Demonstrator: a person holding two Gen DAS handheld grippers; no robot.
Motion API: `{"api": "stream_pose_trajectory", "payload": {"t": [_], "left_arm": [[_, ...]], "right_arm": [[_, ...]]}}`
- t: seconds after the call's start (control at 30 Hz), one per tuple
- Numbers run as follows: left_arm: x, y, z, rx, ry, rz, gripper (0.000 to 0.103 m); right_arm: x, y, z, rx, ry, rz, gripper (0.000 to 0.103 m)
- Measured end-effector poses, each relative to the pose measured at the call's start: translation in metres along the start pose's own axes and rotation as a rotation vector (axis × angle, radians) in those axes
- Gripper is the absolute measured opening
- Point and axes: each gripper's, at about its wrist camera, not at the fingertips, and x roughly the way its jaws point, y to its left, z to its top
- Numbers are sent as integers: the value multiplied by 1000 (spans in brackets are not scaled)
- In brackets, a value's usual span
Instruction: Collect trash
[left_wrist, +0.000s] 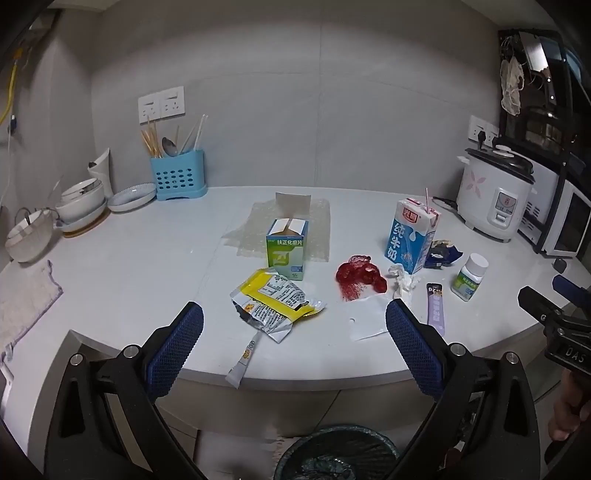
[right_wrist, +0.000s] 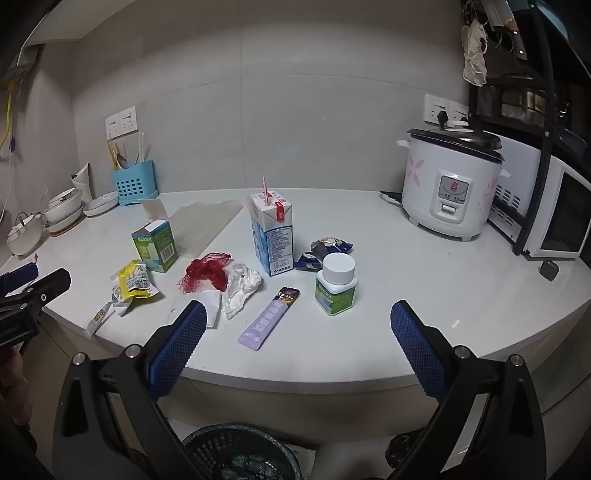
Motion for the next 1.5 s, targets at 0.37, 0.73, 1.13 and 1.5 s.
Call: {"api": "stream_pose_trajectory", "payload": {"t": [0.37,0.73,1.13,1.5], "left_arm": [[-6,-1,-1,-1,-12,3,97],[0,0,-2,1,-9,1,97],[0,-2,-3,10,-12,1,97],[-1,-5,-4,10,-7,-3,97]], "right_arm": [[-9,3,4,-6,-11,6,96],[-8,3,2,-8,-11,19,96],[-8,1,2,-11,-14,12,96],[-8,0,2,-2,-16,13,96]]}}
